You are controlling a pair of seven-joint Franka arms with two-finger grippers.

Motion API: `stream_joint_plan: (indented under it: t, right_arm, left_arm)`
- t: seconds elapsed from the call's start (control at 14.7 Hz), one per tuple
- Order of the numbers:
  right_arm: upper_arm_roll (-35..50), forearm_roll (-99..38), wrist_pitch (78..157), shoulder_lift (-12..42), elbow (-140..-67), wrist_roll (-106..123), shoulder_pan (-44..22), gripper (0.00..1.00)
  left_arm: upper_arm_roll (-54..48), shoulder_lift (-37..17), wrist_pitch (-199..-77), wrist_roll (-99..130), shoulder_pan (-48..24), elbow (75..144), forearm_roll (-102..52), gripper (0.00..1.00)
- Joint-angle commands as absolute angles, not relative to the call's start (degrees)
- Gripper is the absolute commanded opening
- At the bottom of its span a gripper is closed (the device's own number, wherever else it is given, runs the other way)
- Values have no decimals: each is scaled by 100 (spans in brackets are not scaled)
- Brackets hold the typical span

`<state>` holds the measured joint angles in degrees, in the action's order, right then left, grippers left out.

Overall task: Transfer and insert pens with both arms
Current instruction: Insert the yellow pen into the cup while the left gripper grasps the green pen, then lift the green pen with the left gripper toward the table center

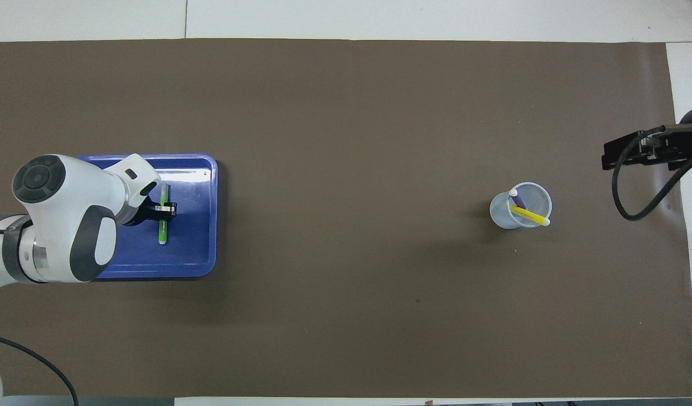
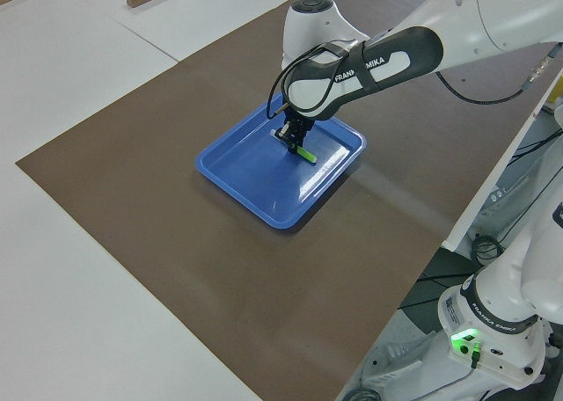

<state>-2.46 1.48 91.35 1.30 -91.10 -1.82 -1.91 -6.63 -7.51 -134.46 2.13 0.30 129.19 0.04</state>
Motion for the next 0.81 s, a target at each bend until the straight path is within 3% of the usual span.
stream_joint_plan:
  t: [0.0,0.27,0.75]
  right_arm:
    - [-246,132,9079,-9,-9237,-281,-193,100]
    - [-246,123,9105,-26,-9272,-474,-193,100]
    - [-237,-96,9088,-53,-9290,-475,-202,100]
  left_arm:
    - [-606,-826,-13562,176,18,12973,149,0]
    - [-615,-835,-13282,202,88,12745,141,0]
    - [-633,-634,-11069,534,88,11472,-376,0]
